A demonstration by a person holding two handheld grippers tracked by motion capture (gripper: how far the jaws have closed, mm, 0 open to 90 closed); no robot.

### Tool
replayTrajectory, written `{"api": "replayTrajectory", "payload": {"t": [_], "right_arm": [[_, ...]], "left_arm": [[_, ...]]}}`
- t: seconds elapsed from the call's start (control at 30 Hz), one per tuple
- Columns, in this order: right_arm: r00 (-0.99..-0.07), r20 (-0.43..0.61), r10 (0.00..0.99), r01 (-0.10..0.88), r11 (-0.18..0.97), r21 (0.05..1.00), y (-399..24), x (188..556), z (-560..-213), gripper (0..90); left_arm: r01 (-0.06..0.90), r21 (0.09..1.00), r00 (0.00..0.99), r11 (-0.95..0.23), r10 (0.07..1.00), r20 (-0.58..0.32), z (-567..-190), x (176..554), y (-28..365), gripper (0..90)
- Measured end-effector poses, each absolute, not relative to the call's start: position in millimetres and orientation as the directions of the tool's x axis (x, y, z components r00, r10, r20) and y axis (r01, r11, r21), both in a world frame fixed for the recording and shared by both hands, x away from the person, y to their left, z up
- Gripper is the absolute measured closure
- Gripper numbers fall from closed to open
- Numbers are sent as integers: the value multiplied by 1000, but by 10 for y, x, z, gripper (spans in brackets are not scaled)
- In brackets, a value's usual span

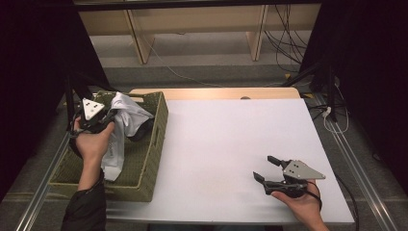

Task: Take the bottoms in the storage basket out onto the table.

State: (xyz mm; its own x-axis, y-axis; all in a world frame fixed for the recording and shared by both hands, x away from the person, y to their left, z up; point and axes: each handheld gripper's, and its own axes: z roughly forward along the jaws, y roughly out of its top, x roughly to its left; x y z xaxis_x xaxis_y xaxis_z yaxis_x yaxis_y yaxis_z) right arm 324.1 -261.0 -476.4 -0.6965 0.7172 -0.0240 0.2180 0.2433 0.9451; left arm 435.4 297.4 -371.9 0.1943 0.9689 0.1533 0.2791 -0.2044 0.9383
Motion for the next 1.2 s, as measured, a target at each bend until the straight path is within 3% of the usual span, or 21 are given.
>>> {"api": "replayTrajectory", "payload": {"t": [1.2], "right_arm": [[-698, -16, 716, 216, 232, 948, -2615, 3246, -4771, 221]], "left_arm": [[183, 965, 206, -187, 967, 149, -3515, 4210, 2859, 825]]}}
